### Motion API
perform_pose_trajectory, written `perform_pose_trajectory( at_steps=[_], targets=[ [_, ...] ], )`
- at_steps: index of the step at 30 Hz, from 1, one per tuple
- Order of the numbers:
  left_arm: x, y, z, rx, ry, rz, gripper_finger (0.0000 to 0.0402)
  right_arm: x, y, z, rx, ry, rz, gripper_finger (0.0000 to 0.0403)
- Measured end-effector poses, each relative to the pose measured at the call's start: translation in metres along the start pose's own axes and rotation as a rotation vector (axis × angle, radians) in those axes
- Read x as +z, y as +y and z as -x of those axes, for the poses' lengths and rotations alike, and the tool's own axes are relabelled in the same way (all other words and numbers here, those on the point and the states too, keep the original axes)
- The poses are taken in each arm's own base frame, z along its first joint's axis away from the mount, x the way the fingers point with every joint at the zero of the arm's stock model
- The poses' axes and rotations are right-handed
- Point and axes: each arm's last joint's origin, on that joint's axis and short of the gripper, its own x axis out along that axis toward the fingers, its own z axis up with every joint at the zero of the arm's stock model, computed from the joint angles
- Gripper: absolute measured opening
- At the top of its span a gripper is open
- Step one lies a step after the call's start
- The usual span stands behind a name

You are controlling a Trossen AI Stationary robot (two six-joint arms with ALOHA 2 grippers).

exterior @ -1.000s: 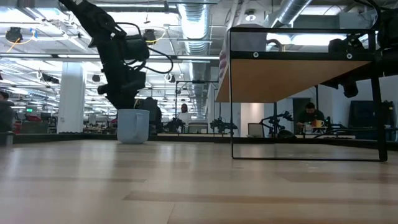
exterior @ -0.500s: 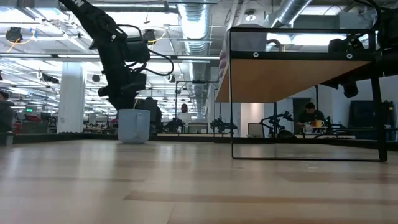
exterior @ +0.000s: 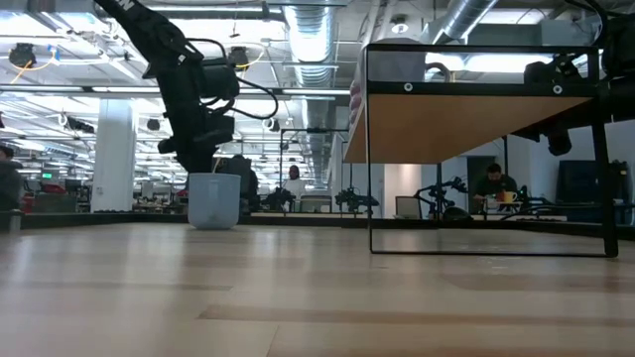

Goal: Stack small to large cups/mugs on shelf
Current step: Put the light blue mug on the shelf

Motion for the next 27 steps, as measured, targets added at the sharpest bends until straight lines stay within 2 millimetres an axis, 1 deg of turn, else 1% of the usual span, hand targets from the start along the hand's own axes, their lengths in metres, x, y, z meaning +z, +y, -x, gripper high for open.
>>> perform_pose_trajectory(
  at_steps=[5, 10, 15, 27],
  targets=[
    [0.0002, -0.0001, 0.0, -0.004, -0.002, 0.001, 0.0005, 0.0, 0.0, 0.0, 0.0, 0.0, 0.0, 0.0064],
    [0.0002, -0.0006, 0.0, -0.027, 0.0, 0.002, 0.0003, 0.0, 0.0, 0.0, 0.0, 0.0, 0.0, 0.0064],
    [-0.0001, -0.0009, 0.0, -0.034, 0.004, 0.041, 0.0002, 0.0, 0.0, 0.0, 0.0, 0.0, 0.0, 0.0064],
    [-0.0003, -0.0009, -0.0001, -0.035, 0.005, 0.044, 0.0001, 0.0, 0.0, 0.0, 0.0, 0.0, 0.0, 0.0064]
  ],
)
